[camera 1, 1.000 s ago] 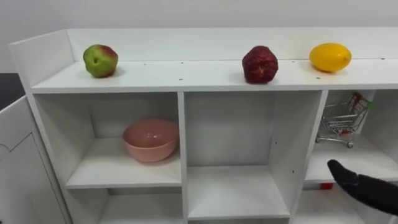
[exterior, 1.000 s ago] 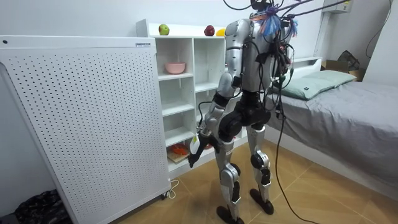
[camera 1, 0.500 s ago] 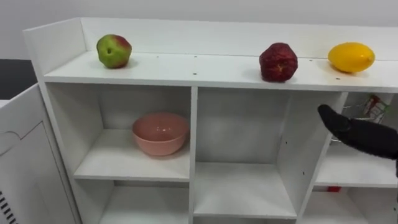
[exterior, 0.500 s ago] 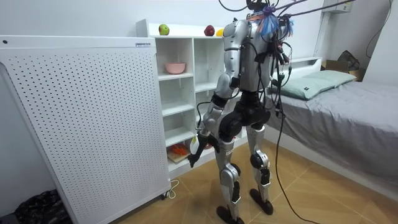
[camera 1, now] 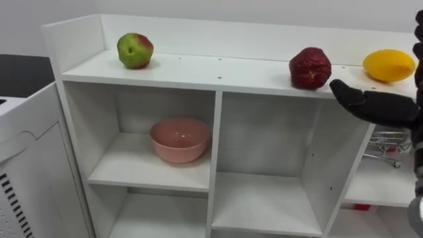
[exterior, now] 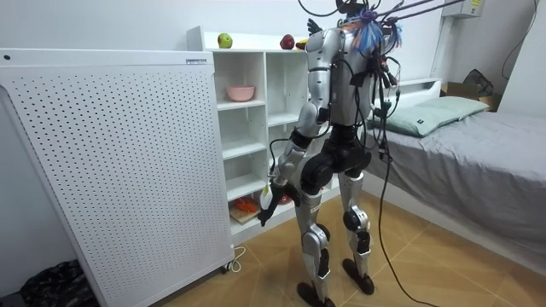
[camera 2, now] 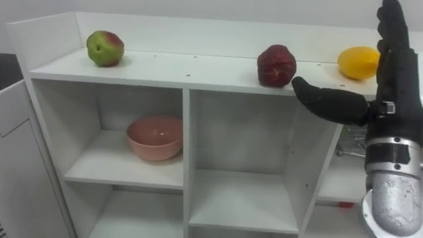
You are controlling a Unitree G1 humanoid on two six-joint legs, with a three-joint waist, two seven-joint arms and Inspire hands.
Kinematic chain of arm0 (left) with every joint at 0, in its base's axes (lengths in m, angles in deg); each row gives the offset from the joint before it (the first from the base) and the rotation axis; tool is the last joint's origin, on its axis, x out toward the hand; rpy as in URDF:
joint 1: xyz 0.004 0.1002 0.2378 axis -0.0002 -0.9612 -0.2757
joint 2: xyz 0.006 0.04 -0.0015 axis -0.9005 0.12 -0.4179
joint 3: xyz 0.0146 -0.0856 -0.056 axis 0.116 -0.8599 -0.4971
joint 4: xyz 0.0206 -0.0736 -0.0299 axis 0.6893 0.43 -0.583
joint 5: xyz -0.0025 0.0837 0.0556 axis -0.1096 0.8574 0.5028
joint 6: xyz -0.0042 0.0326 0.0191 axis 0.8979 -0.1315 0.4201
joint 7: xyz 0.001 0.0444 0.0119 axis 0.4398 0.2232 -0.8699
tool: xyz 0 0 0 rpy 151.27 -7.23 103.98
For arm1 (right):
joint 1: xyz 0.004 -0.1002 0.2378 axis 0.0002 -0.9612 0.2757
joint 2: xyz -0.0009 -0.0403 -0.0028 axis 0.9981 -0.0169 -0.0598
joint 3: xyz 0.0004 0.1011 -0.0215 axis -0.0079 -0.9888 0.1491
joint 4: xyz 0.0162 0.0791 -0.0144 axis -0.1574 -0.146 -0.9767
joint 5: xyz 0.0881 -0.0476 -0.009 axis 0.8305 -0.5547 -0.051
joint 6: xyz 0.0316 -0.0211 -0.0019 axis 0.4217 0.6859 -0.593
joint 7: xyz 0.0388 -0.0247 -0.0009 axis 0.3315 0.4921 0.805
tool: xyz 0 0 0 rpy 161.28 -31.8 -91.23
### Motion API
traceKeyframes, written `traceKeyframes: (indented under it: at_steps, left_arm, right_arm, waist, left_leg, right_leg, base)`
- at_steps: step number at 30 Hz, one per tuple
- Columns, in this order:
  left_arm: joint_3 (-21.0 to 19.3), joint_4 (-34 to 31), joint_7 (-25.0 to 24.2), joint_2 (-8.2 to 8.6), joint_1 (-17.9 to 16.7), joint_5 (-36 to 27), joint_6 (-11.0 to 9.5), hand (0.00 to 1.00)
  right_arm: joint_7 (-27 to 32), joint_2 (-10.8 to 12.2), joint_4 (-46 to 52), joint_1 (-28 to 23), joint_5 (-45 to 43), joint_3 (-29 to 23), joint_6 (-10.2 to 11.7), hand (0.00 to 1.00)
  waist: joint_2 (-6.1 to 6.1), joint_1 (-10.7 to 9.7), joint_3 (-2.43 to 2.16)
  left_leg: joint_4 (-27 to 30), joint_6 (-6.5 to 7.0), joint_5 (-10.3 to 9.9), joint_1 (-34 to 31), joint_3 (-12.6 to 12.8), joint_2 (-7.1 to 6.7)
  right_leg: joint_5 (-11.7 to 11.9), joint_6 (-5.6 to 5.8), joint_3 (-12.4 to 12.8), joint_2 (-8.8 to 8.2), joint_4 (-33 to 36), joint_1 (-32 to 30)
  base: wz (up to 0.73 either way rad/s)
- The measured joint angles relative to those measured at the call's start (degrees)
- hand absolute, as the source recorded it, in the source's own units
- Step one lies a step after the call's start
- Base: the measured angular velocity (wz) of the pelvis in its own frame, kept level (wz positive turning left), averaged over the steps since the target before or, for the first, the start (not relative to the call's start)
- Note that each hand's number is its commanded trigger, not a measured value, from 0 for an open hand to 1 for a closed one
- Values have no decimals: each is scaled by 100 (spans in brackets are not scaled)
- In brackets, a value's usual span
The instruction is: Arrange fruit in the closet
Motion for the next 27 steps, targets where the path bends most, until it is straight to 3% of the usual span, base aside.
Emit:
traceKeyframes:
  at_steps: [9, 16, 27]
  left_arm:
    - [-4, 5, -29, -19, 39, 54, 116, 0]
    - [-4, 3, -104, -20, 119, 52, 229, 0]
    - [4, 2, -332, -45, 242, 48, 337, 0]
  right_arm:
    - [-320, -31, -365, 248, -7, 11, -137, 0]
    - [-537, -33, -437, 253, 8, 10, -161, 0]
    - [-758, -34, -435, 346, -4, 174, -392, 0]
  waist:
    - [-71, 66, 35]
    - [-17, 96, 53]
    - [-39, 117, 30]
  left_leg:
    - [-1, -6, 4, -9, -63, -3]
    - [10, -7, 5, -16, -77, -4]
    - [34, -9, 20, -31, -95, -4]
  right_leg:
    - [0, 0, 10, 7, 1, 9]
    - [1, -1, -1, 7, 0, 20]
    - [1, -2, -8, 8, 8, 8]
  base:
    - [2]
    - [0]
    - [0]
